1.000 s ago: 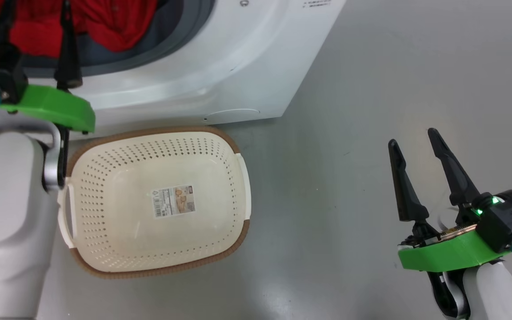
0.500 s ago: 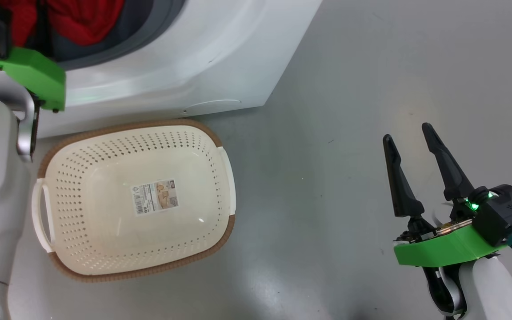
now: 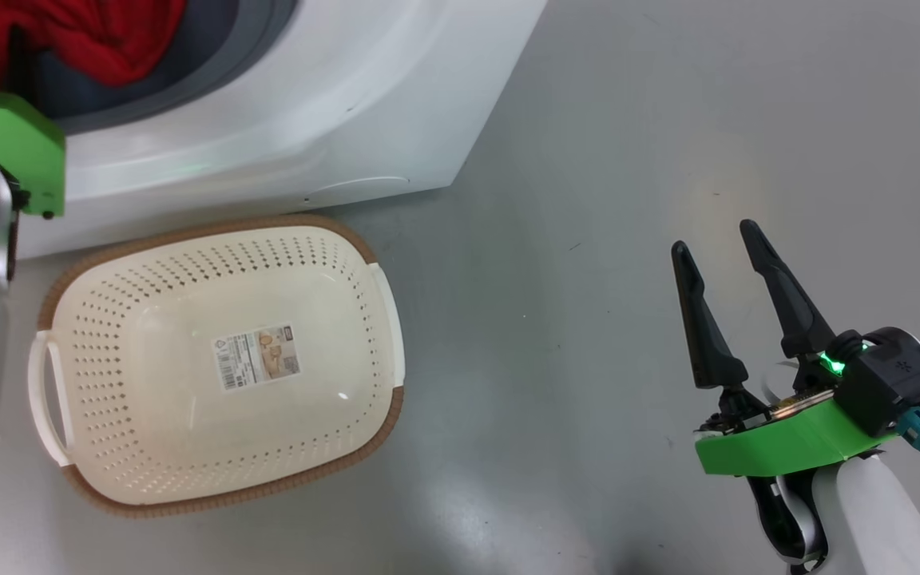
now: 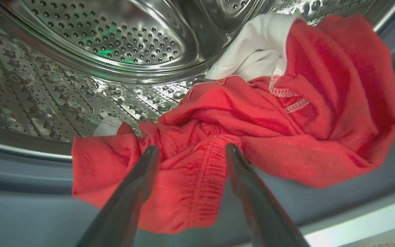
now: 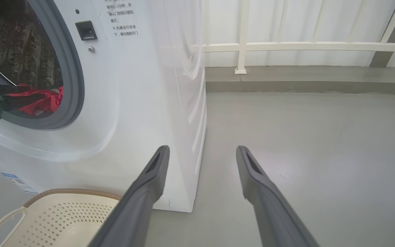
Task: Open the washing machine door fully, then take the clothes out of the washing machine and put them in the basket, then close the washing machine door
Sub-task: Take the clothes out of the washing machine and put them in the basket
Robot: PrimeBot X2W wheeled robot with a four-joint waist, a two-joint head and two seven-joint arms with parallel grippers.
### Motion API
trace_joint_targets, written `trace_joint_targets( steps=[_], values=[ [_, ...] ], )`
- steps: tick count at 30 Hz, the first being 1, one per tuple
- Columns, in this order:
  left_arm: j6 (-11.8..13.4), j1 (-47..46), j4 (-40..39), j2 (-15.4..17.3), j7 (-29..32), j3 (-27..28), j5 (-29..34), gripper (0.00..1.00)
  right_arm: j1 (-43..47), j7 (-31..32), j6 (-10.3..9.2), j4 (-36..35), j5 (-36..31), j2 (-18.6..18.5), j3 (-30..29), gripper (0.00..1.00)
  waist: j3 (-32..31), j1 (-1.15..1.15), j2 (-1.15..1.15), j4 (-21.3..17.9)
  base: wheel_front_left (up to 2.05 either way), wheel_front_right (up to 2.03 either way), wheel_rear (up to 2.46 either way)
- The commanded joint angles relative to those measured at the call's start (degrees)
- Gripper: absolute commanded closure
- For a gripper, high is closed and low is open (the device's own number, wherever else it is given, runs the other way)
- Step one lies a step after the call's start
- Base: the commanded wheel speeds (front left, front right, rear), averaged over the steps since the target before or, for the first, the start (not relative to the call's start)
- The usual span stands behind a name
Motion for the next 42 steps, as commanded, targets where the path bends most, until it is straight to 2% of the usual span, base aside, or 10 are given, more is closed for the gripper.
trace_joint_targets(
  steps=[1,13,20,21,22,24,30,42],
  values=[
    [0.7,-1.5,-0.3,3.1,0.2,0.8,0.0,0.00,-0.7,-0.4,0.36,-1.1,0.8,-0.5,1.5,0.00,0.1,0.00,0.00,-0.3,0.00,0.00,0.00],
    [1.7,-3.4,5.5,3.6,3.6,-0.9,0.4,0.00,-0.9,-0.4,0.36,-1.1,1.3,-0.5,2.1,0.00,0.1,0.00,0.00,-1.1,0.00,0.00,0.00],
    [3.5,-4.4,7.3,4.5,4.3,-3.1,2.2,0.00,-1.1,-0.4,0.36,-1.2,2.0,-0.5,2.7,0.00,0.7,0.00,0.00,-1.7,0.00,0.00,0.00],
    [3.8,-4.5,7.5,4.6,4.3,-3.4,2.4,0.21,-1.2,-0.4,0.36,-1.2,2.0,-0.5,2.7,0.00,0.7,0.00,0.00,-1.7,0.00,0.00,0.00],
    [4.0,-4.6,7.6,4.6,4.3,-3.6,2.5,0.57,-1.2,-0.4,0.36,-1.2,2.1,-0.5,2.7,0.00,0.9,0.00,0.00,-1.8,0.00,0.00,0.00],
    [4.4,-4.8,7.8,4.7,4.0,-3.9,2.6,1.00,-1.3,-0.4,0.36,-1.2,2.2,-0.5,2.8,0.00,1.0,0.00,0.00,-1.8,0.00,0.00,0.00],
    [4.4,-5.2,7.9,4.6,2.3,-4.3,2.2,1.00,-1.4,-0.4,0.36,-1.1,2.2,-0.5,2.6,0.00,1.2,0.00,0.00,-1.6,0.00,0.00,0.00],
    [4.3,-4.4,5.0,2.8,-6.4,-2.2,-2.1,1.00,-1.8,-0.4,0.36,-0.7,2.0,-0.5,2.3,0.00,0.9,0.00,0.00,0.0,0.00,0.00,0.00]
  ],
)
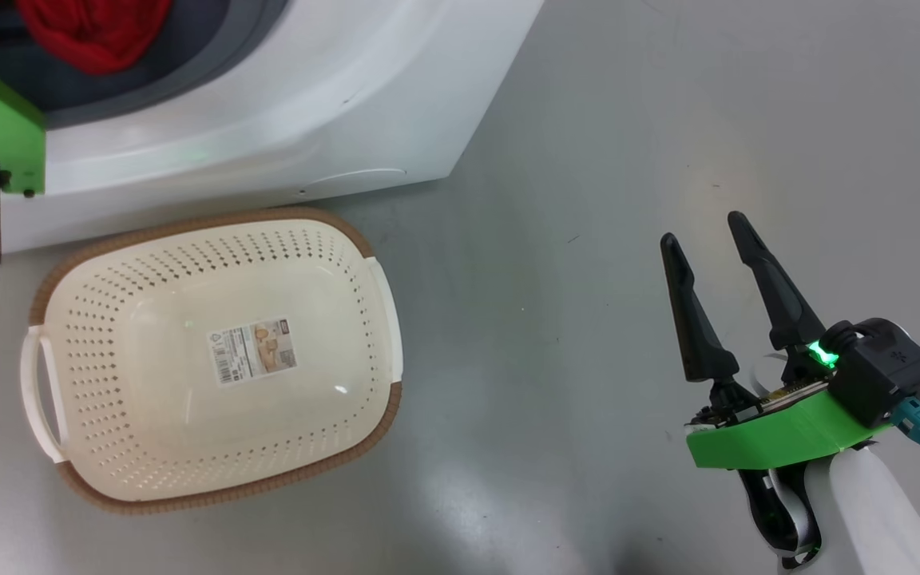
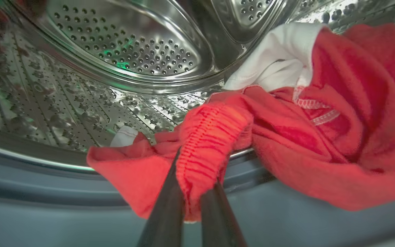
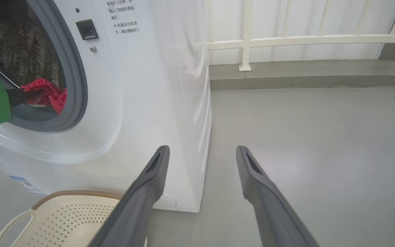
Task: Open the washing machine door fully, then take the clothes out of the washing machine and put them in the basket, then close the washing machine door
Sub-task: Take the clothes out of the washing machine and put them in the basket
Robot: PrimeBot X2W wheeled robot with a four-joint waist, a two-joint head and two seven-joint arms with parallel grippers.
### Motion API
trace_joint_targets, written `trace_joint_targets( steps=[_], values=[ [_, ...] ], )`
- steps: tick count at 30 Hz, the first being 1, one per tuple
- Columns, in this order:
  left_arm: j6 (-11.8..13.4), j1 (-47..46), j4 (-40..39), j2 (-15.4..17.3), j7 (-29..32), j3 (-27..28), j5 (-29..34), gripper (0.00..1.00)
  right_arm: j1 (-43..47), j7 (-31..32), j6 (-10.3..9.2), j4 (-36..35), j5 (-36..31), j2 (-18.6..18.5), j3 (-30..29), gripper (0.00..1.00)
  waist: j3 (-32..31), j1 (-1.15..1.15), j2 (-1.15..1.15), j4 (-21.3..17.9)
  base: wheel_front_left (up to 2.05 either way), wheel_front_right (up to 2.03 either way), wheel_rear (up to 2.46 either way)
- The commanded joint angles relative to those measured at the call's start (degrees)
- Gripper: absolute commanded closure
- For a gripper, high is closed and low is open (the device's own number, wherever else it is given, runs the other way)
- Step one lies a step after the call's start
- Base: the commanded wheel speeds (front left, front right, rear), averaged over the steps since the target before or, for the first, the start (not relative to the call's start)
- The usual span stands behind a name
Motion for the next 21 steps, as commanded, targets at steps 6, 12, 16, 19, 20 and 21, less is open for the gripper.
trace_joint_targets(
  steps=[6,12,16,19,20,21],
  values=[
    [-0.1,2.1,-4.4,1.9,-2.7,2.5,-2.9,1.00,-0.4,-0.4,0.36,-0.8,-0.4,-0.4,0.6,0.00,-1.1,0.00,0.00,0.9,0.00,0.00,0.00],
    [-0.2,6.5,-10.3,1.3,-3.2,4.0,-5.1,1.00,0.2,-0.4,0.36,-0.7,-0.6,-0.4,0.5,0.00,-2.8,0.00,0.00,2.1,0.00,0.00,0.00],
    [0.0,8.9,-14.1,1.3,-3.3,4.5,-5.7,1.00,0.4,-0.4,0.36,-0.7,-0.8,-0.4,0.3,0.00,-3.7,0.00,0.00,2.6,0.00,0.00,0.00],
    [0.4,11.6,-17.4,1.4,-3.3,5.2,-6.3,1.00,0.8,-0.4,0.36,-0.6,-1.0,-0.4,0.1,0.00,-4.7,0.00,0.00,3.1,0.00,0.00,0.00],
    [0.4,12.5,-18.5,1.3,-3.3,5.6,-6.7,1.00,0.9,-0.4,0.36,-0.6,-1.1,-0.4,0.1,0.00,-5.0,0.00,0.00,3.2,0.00,0.00,0.00],
    [0.5,13.5,-19.5,1.3,-3.3,5.8,-6.9,1.00,1.0,-0.4,0.36,-0.6,-1.1,-0.4,0.0,0.00,-5.4,0.00,0.00,3.4,0.00,0.00,0.00]
  ],
)
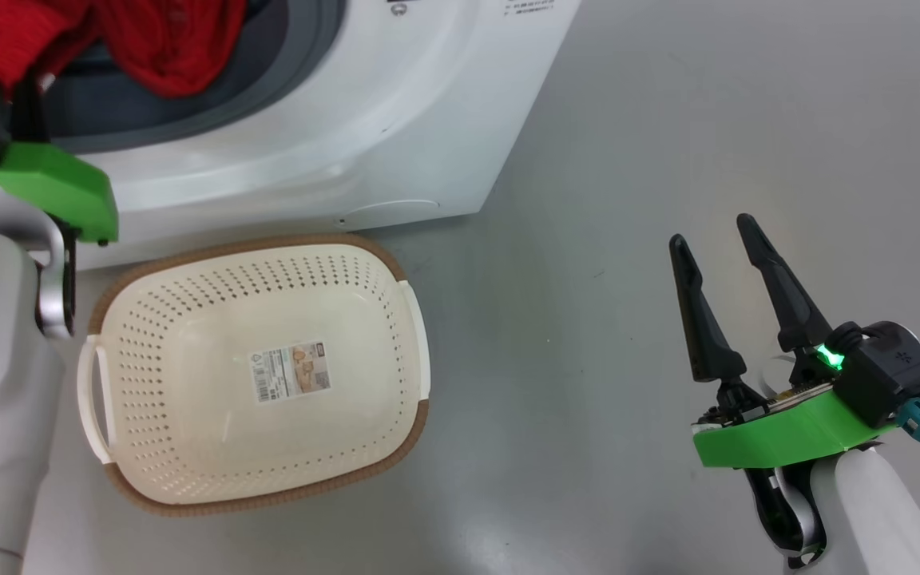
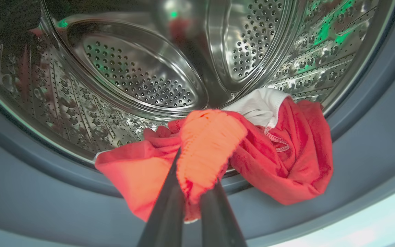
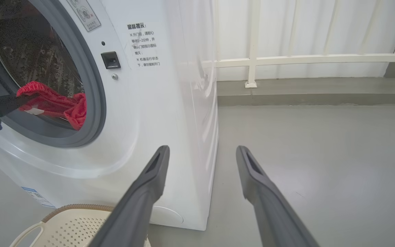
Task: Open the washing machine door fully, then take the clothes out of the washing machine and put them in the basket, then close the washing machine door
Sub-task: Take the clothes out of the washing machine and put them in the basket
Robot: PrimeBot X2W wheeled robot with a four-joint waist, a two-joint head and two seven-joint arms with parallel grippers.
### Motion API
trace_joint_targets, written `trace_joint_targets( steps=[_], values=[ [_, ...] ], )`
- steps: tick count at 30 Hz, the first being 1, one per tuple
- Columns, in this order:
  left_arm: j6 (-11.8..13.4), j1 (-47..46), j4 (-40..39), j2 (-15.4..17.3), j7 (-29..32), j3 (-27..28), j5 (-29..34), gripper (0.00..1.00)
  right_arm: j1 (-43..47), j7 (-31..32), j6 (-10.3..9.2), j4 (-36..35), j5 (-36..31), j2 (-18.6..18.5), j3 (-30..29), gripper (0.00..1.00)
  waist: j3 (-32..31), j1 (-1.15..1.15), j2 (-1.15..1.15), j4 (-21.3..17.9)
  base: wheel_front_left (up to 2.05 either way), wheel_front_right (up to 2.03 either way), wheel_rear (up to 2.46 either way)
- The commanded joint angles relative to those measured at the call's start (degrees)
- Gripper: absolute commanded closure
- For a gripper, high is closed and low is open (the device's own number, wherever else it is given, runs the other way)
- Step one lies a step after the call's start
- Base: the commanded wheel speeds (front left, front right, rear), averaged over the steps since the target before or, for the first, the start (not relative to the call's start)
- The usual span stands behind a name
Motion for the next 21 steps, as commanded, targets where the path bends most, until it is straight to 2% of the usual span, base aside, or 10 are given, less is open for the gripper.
trace_joint_targets(
  steps=[1,10,21],
  values=[
    [0.5,1.0,-2.4,2.6,-0.7,1.7,-0.5,1.00,0.9,-0.4,0.36,-1.1,-0.5,-0.4,0.9,0.00,-0.9,0.00,0.00,0.6,0.00,0.00,0.00],
    [1.5,9.3,-11.2,2.3,-0.7,2.9,-1.3,1.00,2.1,-0.4,0.36,-1.0,-1.0,-0.4,0.6,0.00,-3.9,0.00,0.00,1.9,0.00,0.00,0.00],
    [1.3,18.2,-24.1,1.1,-0.7,5.2,-3.3,1.00,3.2,-0.4,0.36,-1.2,-1.3,-0.4,-0.3,0.00,-6.5,0.00,0.00,3.1,0.00,0.00,0.00]
  ],
)
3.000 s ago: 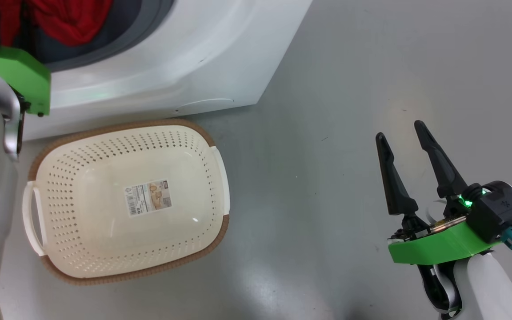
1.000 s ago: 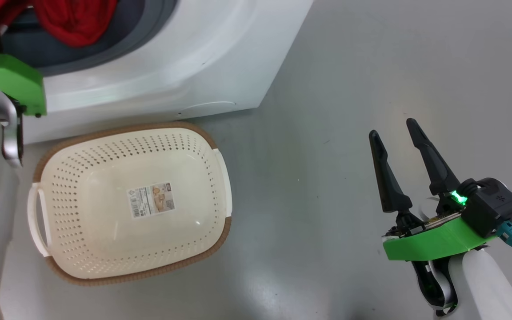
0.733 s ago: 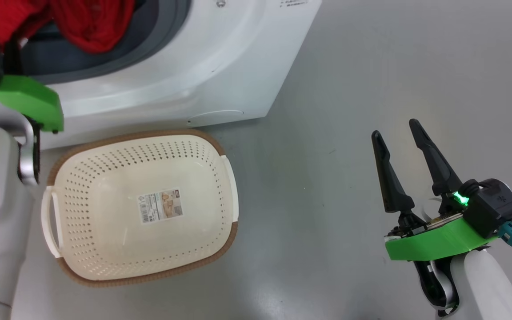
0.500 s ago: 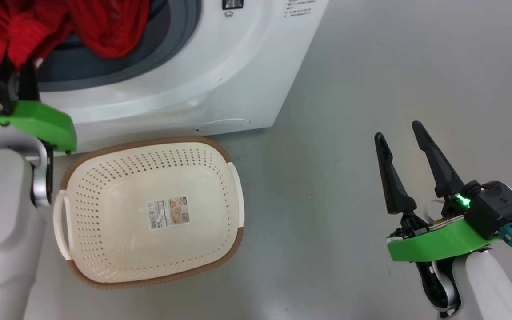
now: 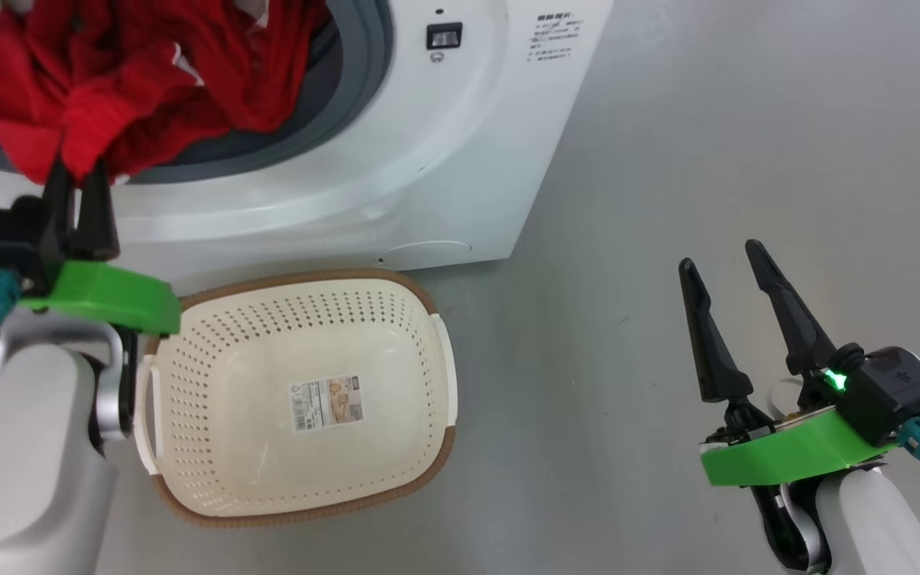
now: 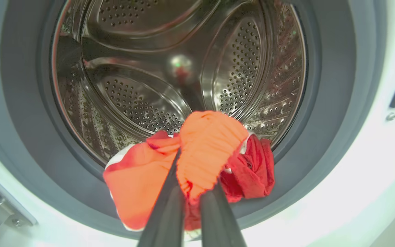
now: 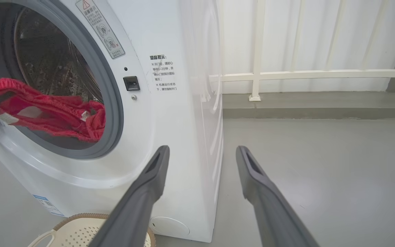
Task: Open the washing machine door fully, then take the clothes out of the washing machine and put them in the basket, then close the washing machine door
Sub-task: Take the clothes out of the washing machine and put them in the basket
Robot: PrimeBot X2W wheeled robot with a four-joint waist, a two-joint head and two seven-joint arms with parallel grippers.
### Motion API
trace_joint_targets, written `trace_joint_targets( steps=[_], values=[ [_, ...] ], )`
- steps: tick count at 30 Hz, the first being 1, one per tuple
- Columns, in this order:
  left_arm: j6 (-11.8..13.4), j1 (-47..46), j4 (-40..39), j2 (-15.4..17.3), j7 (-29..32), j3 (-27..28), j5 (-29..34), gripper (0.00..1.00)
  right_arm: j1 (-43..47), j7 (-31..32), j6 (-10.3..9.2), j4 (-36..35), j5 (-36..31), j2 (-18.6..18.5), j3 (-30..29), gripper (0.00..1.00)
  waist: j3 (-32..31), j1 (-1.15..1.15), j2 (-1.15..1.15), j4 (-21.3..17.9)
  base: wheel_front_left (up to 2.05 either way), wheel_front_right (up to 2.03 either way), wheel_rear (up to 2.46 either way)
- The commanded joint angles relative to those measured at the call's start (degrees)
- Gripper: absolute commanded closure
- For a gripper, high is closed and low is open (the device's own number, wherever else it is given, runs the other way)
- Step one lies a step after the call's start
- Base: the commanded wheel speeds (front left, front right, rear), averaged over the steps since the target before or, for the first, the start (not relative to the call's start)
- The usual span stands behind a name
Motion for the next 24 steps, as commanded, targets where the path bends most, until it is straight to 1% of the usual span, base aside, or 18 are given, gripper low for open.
trace_joint_targets(
  steps=[1,15,24],
  values=[
    [0.2,1.0,-2.7,1.7,-0.5,2.1,-0.5,1.00,0.7,-0.4,0.36,-1.5,-0.5,-0.4,0.7,0.00,-0.7,0.00,0.00,0.3,0.00,0.00,0.00],
    [1.4,11.7,-15.3,-0.4,-0.4,0.9,-1.2,1.00,2.5,-0.4,0.36,-1.8,-0.5,-0.4,-0.9,0.00,-4.6,0.00,0.00,2.1,0.00,0.00,0.00],
    [2.3,16.7,-20.3,-1.1,0.3,0.2,-2.0,1.00,3.4,-0.4,0.36,-1.7,-0.2,-0.4,-1.2,0.00,-6.6,0.00,0.00,2.7,0.00,0.00,0.00]
  ],
)
